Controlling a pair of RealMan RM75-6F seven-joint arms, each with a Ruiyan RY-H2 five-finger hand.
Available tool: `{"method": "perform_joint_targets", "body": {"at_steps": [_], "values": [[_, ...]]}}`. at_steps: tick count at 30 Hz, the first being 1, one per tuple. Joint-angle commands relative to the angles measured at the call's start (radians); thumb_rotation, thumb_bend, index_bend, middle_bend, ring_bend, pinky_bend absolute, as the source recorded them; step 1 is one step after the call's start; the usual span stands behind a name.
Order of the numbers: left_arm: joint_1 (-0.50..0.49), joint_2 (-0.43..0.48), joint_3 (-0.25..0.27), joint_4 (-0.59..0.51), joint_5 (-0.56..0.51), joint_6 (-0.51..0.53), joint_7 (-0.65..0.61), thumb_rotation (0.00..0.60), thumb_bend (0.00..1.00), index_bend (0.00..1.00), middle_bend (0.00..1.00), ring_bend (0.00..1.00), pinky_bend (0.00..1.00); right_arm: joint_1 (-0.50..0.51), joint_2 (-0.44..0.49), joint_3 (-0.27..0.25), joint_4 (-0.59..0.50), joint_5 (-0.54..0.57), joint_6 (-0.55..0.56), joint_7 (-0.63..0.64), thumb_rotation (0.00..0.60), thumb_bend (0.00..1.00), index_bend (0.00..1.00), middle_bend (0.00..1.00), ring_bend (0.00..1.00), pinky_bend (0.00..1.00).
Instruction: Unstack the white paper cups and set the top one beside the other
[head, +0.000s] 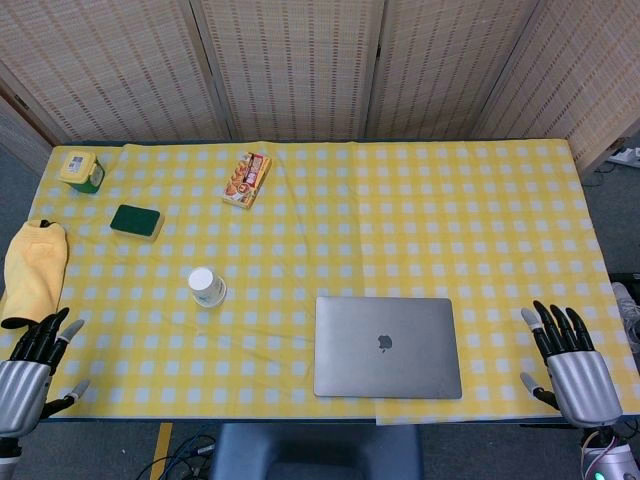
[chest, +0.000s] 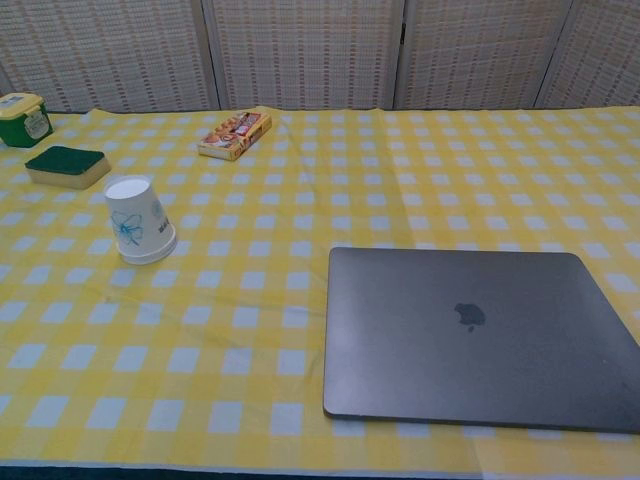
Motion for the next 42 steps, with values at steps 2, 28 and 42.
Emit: {"method": "perform_joint_targets", "body": {"at_steps": [2,28,42], "values": [[-0.004,0.002,-0.01,-0.001,-0.011,-0.009,-0.002,0.6,0.26,0.12,0.0,0.0,0.16,-0.002,0.005,0.002,0.002,-0.003,0.008,0.008,0.6,0.19,0.0,0.0,0.0,0.0],[-0.447,0.295,-0.165,-0.395,-0.198,-0.63,0.179,0.6,0.26,0.2,0.0,0.0,0.16,-0.019,0.024,-0.021,0.004,-0.087,0.057,0.051,0.6,0.19,0.0,0.0,0.0,0.0],[-0.657,0.189,-0.215,-0.309,-0.482,-0.874,0.336,0.6,0.29,0.25,0.0,0.0,0.16,0.006,0.023,-0.018,-0.005,-0.062,-0.004,0.041,0.6,0.19,0.0,0.0,0.0,0.0]]}}
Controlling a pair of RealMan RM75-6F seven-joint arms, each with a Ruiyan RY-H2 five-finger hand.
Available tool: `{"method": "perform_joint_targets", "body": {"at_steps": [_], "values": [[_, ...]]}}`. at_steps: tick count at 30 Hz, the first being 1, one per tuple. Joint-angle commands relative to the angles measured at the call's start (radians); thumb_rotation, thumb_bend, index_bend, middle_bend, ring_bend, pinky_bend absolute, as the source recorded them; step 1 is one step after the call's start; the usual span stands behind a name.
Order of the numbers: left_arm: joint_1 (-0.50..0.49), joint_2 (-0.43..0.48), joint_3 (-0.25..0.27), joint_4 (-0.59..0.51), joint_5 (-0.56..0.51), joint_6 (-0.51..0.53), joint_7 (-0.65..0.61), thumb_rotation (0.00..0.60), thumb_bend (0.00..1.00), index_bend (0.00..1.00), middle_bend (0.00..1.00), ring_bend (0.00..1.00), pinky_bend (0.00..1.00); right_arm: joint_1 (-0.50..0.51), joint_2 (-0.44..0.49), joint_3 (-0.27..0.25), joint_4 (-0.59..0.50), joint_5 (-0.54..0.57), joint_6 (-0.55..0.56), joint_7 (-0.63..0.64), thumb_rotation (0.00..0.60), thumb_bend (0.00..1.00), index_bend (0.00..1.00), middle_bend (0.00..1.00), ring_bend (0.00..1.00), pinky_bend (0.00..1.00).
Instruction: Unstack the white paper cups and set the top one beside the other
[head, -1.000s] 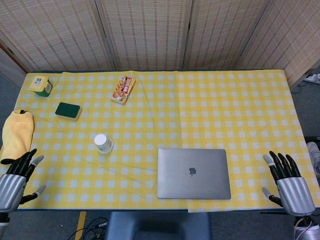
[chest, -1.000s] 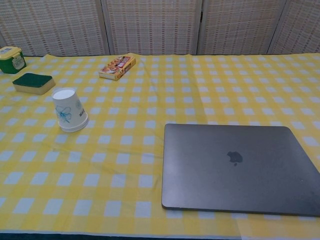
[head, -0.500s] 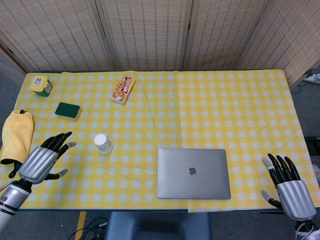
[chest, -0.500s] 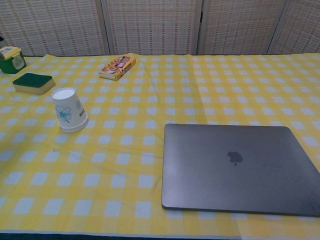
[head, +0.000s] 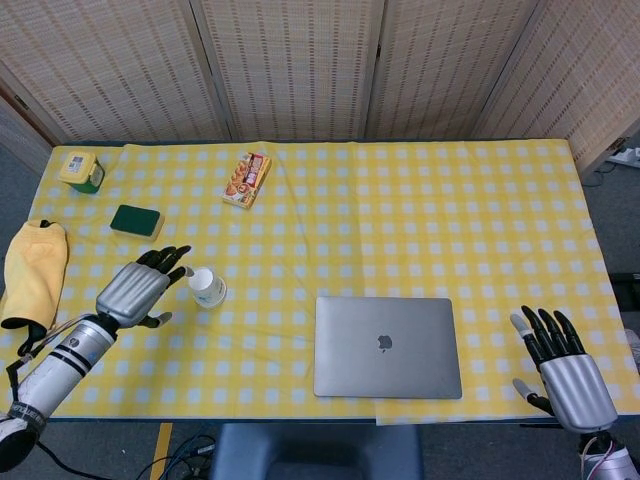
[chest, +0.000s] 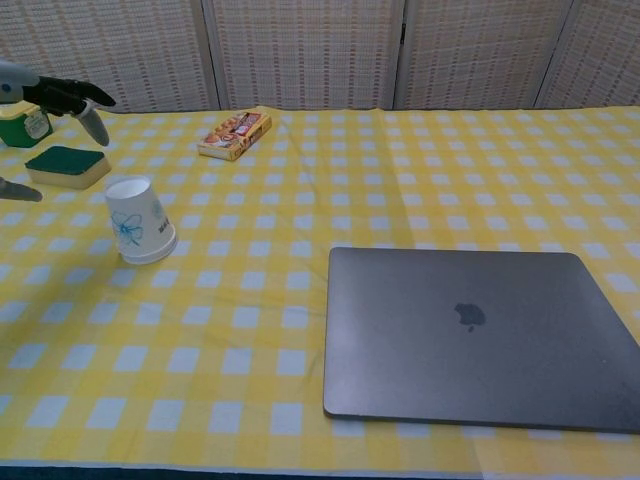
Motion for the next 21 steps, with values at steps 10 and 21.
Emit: {"method": "perform_joint_targets", "body": {"at_steps": [10,21], "values": [[-0.139,-0.089,-0.001,0.115,-0.166,-0.112,0.056,0.6,0.29,0.25,0.0,0.0,0.16,0.013,0.01,0.014,-0.007,0.034,-0.022,0.016,0.6,0.19,0.0,0.0,0.0,0.0],[-0.209,-0.145,0.025,0.174,-0.232,-0.134,0.075,0.6,0.3,0.27,0.0,0.0,0.16,0.017,0.021,0.016,-0.007,0.04,-0.023,0.037,0.6,0.19,0.0,0.0,0.0,0.0]]}}
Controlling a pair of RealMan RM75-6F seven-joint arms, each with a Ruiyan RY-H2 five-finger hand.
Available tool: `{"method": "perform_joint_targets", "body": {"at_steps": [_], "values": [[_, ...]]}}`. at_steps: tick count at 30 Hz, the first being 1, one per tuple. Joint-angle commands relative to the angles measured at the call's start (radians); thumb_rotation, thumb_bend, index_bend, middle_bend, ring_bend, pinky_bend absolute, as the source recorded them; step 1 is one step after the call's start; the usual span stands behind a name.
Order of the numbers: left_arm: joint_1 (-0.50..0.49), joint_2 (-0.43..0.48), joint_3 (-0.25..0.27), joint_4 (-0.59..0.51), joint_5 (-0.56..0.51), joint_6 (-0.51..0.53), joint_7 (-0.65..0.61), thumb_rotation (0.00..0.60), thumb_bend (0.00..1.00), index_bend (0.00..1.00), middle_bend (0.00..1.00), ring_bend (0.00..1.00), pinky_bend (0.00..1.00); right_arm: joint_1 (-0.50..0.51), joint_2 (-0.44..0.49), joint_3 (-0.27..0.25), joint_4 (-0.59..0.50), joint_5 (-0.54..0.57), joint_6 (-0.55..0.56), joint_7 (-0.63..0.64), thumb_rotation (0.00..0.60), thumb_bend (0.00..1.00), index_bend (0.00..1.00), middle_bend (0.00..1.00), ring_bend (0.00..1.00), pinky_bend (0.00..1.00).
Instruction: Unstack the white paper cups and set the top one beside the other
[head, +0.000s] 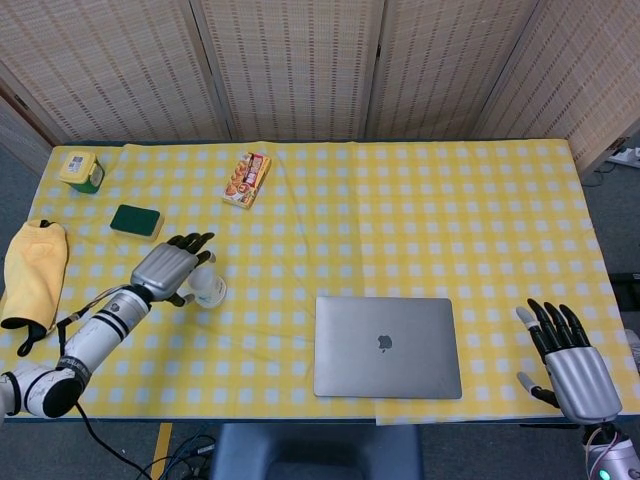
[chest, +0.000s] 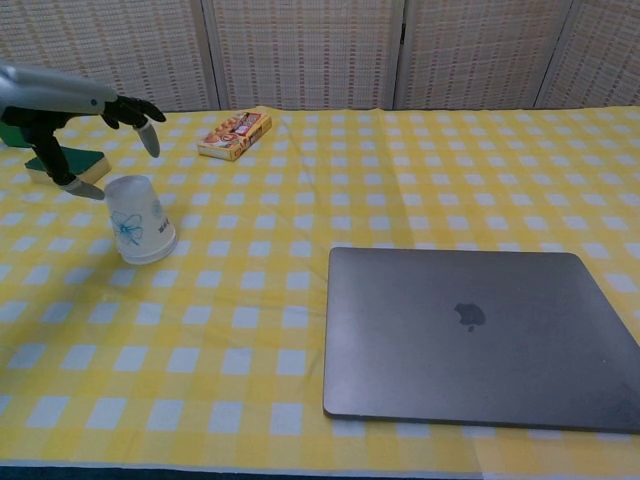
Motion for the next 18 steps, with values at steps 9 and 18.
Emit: {"method": "perform_joint_targets", "body": {"at_steps": [9,18], "values": [[-0.034,-0.029,0.037,0.031,-0.035,0.004,0.016,0.6,0.3,0.28,0.0,0.0,0.16,-0.005,0.003,-0.002,0.002,-0.006,0.014,0.007,0.6,0.19,0.0,0.0,0.0,0.0],[-0.059,-0.048,0.053,0.065,-0.052,-0.008,0.005,0.6,0.3,0.29,0.0,0.0,0.16,-0.005,0.002,0.001,0.002,0.0,0.016,0.004,0.6,0.19,0.0,0.0,0.0,0.0]]}}
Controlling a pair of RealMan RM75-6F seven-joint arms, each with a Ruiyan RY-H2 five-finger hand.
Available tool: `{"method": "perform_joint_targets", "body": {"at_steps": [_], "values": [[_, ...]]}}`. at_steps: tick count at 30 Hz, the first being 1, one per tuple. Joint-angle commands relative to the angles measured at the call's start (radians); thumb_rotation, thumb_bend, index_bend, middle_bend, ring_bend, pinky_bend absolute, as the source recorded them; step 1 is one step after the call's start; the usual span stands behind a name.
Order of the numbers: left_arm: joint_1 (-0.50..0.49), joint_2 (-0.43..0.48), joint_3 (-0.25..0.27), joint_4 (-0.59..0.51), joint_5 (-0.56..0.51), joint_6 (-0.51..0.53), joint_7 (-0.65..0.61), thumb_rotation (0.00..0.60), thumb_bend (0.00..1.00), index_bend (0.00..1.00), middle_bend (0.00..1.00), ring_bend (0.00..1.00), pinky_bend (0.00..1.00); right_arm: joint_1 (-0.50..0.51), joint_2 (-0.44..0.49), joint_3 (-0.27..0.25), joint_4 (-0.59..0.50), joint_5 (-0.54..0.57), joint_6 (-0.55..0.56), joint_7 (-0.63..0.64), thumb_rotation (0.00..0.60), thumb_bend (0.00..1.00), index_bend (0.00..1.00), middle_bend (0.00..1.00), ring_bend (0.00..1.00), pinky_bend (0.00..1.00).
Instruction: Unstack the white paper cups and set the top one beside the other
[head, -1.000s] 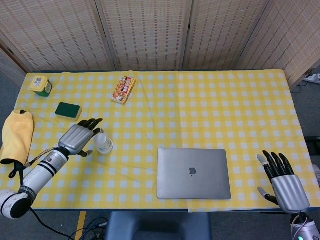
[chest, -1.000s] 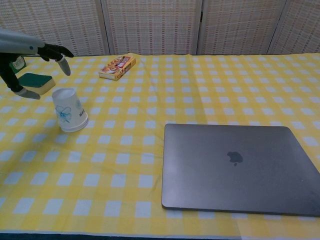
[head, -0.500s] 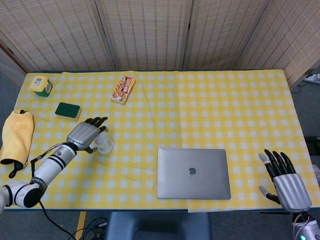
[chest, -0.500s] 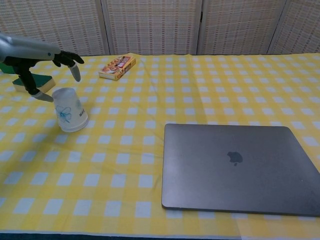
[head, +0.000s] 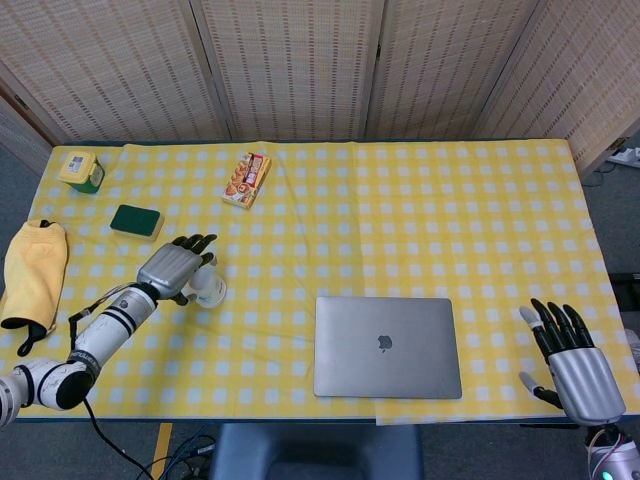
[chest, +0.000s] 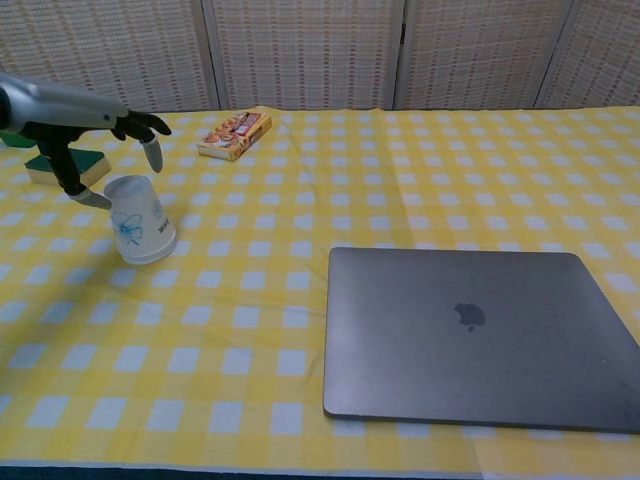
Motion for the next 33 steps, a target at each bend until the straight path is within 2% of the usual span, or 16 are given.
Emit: {"method": "perform_joint_targets", "body": {"at_steps": [1,33], "values": [[-0.006,-0.008,0.005,0.015,-0.004,-0.006,-0.008,0.6,0.3,0.29,0.0,0.0,0.16,0.0,0.0,0.001,0.0,0.002,-0.001,0.0,0.6,0.19,0.0,0.0,0.0,0.0],[-0.024,-0.034,0.039,0.044,0.005,0.013,-0.045,0.6,0.3,0.36,0.0,0.0,0.16,-0.002,-0.003,0.002,0.002,0.005,0.006,-0.007,0.6,0.19,0.0,0.0,0.0,0.0]]}}
